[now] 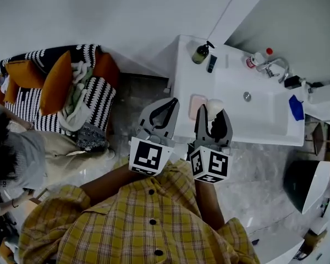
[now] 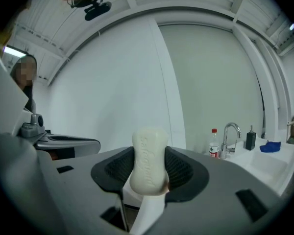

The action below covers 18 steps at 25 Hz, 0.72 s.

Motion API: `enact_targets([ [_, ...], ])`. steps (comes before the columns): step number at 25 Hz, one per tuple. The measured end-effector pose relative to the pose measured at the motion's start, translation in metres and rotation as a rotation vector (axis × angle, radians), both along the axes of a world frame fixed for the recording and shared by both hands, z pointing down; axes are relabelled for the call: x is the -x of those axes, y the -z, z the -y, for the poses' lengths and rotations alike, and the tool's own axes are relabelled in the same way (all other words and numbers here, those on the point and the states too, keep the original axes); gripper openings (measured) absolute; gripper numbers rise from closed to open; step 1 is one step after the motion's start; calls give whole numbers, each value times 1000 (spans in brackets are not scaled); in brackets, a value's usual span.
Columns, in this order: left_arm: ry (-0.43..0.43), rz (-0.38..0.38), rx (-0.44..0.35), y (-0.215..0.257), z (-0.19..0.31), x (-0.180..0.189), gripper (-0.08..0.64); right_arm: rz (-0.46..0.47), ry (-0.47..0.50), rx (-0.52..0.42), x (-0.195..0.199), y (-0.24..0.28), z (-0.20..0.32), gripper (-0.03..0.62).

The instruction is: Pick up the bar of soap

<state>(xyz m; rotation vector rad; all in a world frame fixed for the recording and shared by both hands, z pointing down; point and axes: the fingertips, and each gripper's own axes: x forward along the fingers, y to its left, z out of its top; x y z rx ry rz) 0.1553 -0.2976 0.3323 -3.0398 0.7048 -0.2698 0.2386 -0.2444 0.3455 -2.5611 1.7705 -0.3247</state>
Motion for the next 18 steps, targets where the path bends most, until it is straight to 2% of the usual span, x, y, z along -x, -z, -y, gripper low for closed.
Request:
enact_targets([
  [2,0,-14,-16,3,0,0,12,-12,2,-9,2,3,0,198],
  [9,5,-6,21,2,-2,-1,12,-41,8,-13,3,8,-3,198],
  [18,6,-3,14,2,-9,-4,12,-41,2,-6,-1,5,-10,198],
])
